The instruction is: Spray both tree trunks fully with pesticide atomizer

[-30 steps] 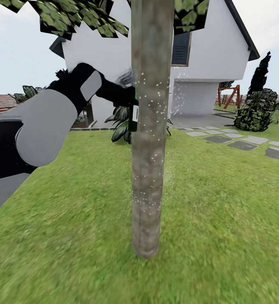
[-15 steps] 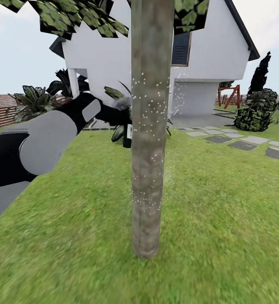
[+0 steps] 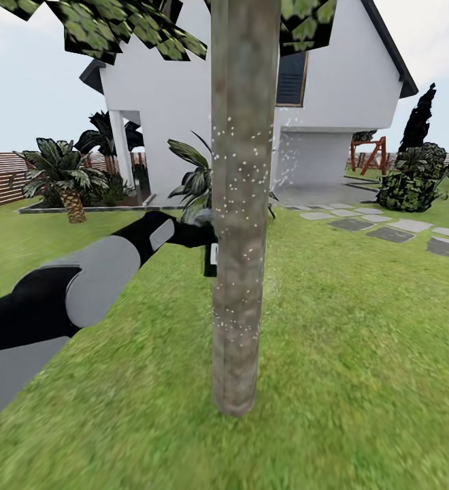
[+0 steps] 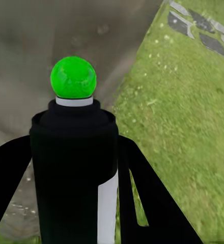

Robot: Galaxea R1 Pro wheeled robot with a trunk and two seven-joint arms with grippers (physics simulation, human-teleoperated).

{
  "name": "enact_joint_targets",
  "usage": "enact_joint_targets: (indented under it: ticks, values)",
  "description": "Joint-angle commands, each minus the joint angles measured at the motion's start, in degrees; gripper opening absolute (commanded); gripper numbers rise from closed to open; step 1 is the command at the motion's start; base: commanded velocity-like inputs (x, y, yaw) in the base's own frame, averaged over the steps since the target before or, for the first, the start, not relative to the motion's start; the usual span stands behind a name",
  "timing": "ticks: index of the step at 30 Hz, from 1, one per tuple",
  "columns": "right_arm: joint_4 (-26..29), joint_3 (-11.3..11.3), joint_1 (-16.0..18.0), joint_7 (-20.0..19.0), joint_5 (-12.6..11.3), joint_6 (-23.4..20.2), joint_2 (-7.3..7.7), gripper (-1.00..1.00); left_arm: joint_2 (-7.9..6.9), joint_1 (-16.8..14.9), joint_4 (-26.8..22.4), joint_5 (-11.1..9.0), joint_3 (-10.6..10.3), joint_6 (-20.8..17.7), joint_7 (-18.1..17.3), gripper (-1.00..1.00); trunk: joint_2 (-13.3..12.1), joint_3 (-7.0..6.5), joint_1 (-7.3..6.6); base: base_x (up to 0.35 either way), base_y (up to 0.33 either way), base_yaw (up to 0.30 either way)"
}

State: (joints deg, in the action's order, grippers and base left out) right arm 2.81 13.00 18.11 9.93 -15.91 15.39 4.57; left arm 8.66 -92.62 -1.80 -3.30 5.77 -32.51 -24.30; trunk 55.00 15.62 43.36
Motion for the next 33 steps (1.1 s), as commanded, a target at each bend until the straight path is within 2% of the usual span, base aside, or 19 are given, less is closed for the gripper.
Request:
enact_joint_targets:
  ticks: [1,6,11,12,13,14,15,16,17,19,22,27,31,33]
  values:
    - [0.0,0.0,0.0,0.0,0.0,0.0,0.0,1.0,1.21,0.18,-0.02,0.03,-0.2,0.19,-0.01,-1.0,0.0,0.0,0.0,0.0,0.0,0.0]
    - [0.0,-0.01,0.0,0.0,0.0,0.0,0.0,1.0,1.34,0.49,-0.36,-0.09,-0.35,0.44,-0.12,-1.0,0.0,0.0,0.0,0.0,0.0,0.0]
    - [0.0,0.0,0.0,0.0,0.0,0.04,0.0,1.0,1.34,0.51,-1.13,0.11,-0.31,2.84,0.11,-1.0,0.0,0.0,0.0,0.0,0.0,0.0]
    - [0.0,0.04,0.0,0.0,0.03,0.02,-0.03,1.0,0.66,0.51,-1.16,0.48,-0.32,3.07,0.12,-1.0,0.0,0.0,0.0,0.0,0.0,0.0]
    - [0.0,0.07,0.0,0.0,0.06,0.01,-0.06,1.0,-0.33,0.51,-1.13,1.75,-0.32,3.78,0.14,-1.0,0.0,0.0,0.0,0.0,0.0,0.0]
    - [0.0,0.08,0.0,0.0,0.06,0.0,-0.07,1.0,-1.34,0.51,-0.89,3.87,-0.32,5.23,0.18,-1.0,0.0,0.0,0.0,0.0,0.0,0.0]
    - [0.0,0.08,0.0,0.0,0.07,0.0,-0.08,1.0,-1.73,0.51,-0.83,4.64,-0.32,5.74,0.21,-1.0,0.0,0.0,0.0,0.0,0.0,0.0]
    - [0.0,0.09,0.0,0.0,0.06,0.0,-0.08,1.0,-2.89,0.55,-0.67,6.48,-0.32,6.88,0.22,-1.0,0.0,0.0,0.0,0.0,0.0,0.0]
    - [0.0,0.09,0.0,0.0,0.06,0.01,-0.12,1.0,-3.97,0.64,-0.58,7.46,-0.32,7.47,0.23,-1.0,0.0,0.0,0.0,0.0,0.0,0.0]
    - [0.0,0.09,0.0,0.0,0.07,0.01,-0.16,1.0,-5.17,0.86,-0.52,8.18,-0.32,7.88,0.23,-1.0,0.0,0.0,0.0,0.0,0.0,0.0]
    - [0.0,0.09,0.0,0.0,0.08,0.0,-0.24,1.0,-5.73,2.4,-0.49,8.51,-0.32,8.14,0.29,-1.0,0.0,0.0,0.0,0.0,0.0,0.0]
    - [0.0,0.09,0.0,0.0,0.09,0.04,-0.26,1.0,-5.56,3.26,-1.44,8.34,-0.67,8.22,0.31,-1.0,0.0,0.0,0.0,0.0,0.0,0.0]
    - [0.0,0.09,0.0,0.0,0.09,0.05,-0.26,1.0,-4.47,3.38,-7.33,8.01,-0.74,7.73,0.31,-1.0,0.0,0.0,0.0,0.0,0.0,0.0]
    - [0.0,0.09,0.0,0.0,0.09,0.06,-0.26,1.0,-3.21,3.36,-12.06,7.9,-0.83,6.53,0.31,-1.0,0.0,0.0,0.0,0.0,0.0,0.0]
